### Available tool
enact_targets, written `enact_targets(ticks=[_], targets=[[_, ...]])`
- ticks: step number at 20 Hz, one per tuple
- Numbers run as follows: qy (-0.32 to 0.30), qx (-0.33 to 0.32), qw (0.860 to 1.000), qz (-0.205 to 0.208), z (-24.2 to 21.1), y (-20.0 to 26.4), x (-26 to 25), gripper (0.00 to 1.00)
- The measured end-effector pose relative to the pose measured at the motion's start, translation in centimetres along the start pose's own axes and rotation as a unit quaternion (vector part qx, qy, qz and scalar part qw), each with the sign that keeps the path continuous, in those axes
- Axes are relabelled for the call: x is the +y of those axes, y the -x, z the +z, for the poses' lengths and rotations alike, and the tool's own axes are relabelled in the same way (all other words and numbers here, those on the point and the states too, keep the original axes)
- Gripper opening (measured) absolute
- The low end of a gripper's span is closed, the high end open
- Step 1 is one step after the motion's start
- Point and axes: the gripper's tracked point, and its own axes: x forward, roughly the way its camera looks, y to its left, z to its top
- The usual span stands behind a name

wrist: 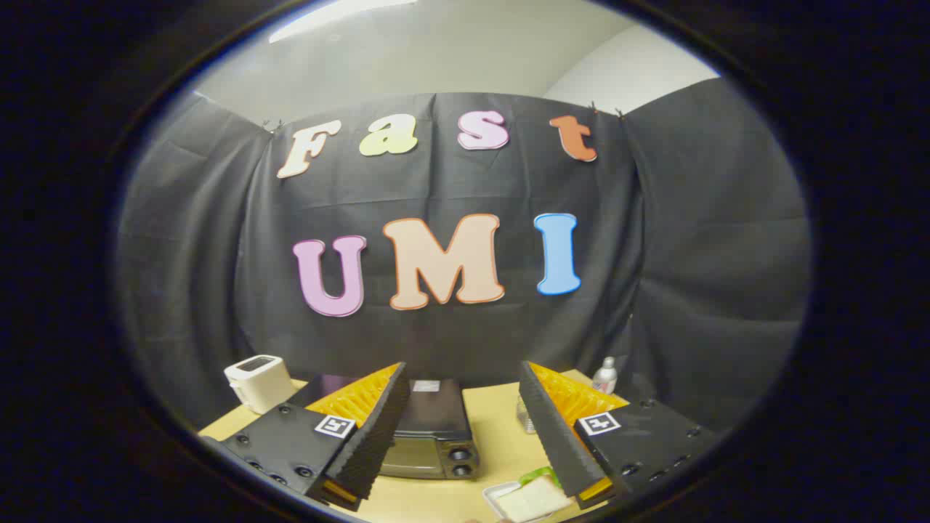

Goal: Open the toaster oven, put the food inside, and close the toaster oven door.

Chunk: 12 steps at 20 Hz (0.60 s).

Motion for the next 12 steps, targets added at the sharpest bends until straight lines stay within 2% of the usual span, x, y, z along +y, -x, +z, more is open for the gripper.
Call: enact_targets(ticks=[4,12], targets=[[-0.030,-0.008,0.999,0.010,1.2,0.5,-0.5,0.96],[-0.007,-0.002,1.000,0.002,1.7,0.8,-3.8,0.96]])
